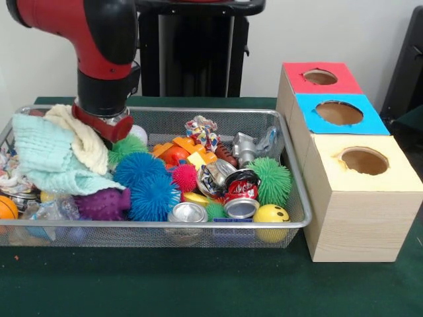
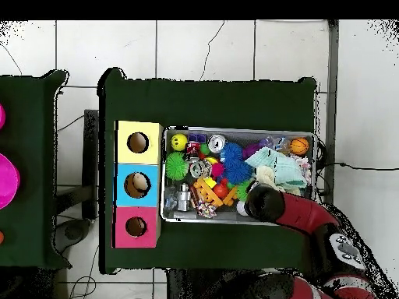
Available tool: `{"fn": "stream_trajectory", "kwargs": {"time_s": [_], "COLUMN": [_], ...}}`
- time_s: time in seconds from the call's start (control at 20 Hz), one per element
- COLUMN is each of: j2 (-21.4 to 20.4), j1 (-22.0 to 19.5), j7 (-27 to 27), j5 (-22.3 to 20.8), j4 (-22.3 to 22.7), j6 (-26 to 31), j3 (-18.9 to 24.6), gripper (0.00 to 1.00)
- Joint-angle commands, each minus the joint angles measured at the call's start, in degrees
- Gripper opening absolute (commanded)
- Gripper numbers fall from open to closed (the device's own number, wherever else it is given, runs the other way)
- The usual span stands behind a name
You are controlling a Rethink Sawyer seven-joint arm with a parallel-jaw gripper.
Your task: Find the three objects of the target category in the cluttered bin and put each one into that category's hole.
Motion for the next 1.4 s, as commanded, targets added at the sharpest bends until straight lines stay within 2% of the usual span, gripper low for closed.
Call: {"fn": "stream_trajectory", "kwargs": {"time_s": [0.05, 0.35, 0.6, 0.9, 1.4], "j2": [-3.73, -6.47, -11.03, -21.01, -30.37], "j1": [-15.57, -15.98, -15.53, -12.82, -5.67], "j7": [-25.86, -19.94, -13.7, -7.55, 0.12], "j5": [-14.65, -18.49, -19.03, -13.92, -7.53], "j4": [6.52, 9.44, 15.0, 23.01, 29.16], "j6": [3.23, 5.45, 6.16, 10.25, 13.3], "j3": [19.91, 22.17, 22.68, 22.2, 19.82], "gripper": [0.0, 0.0, 0.0, 0.0, 0.0]}}
